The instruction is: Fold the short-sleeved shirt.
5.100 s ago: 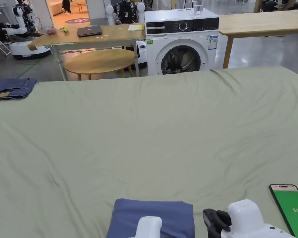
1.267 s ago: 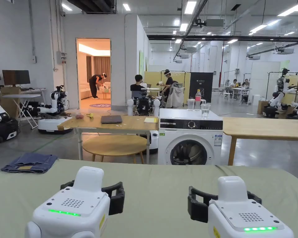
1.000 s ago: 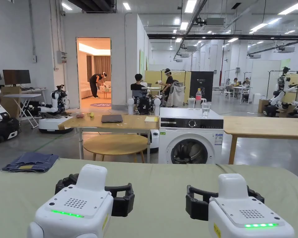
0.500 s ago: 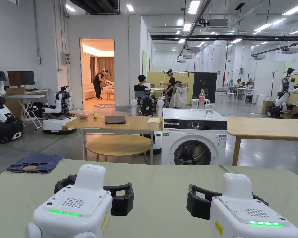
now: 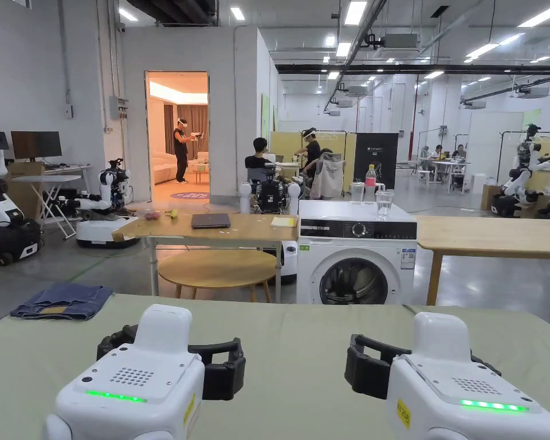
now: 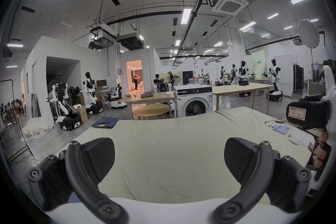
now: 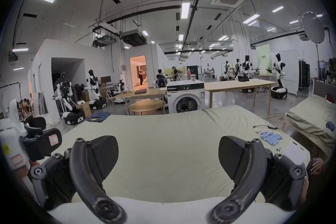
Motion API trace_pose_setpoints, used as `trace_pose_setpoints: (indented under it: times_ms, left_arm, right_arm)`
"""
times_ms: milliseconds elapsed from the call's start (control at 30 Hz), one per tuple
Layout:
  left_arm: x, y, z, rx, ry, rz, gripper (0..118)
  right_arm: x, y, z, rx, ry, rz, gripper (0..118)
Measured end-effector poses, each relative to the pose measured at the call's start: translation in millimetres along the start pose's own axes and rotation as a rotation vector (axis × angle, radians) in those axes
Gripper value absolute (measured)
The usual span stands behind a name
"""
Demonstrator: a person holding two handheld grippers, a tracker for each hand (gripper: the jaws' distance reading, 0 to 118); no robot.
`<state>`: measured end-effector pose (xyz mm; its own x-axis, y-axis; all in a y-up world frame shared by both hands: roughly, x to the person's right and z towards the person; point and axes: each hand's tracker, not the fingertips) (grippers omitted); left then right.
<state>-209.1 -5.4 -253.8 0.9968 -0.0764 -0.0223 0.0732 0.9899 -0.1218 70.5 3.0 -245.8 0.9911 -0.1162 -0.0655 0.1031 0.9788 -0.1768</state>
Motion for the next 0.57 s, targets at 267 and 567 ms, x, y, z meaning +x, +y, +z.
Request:
trace_pose_setpoints:
  times_ms: [267, 567]
  left_arm:
    - [2, 2, 4, 0.009, 0.008, -0.001, 117]
    - [3, 3, 4, 0.01, 0.02, 0.002, 117]
  right_arm:
    - [-1, -2, 0, 0.004, -0.031, 0.03, 111]
    - [-3, -12, -2, 0.043, -0.029, 0.111, 111]
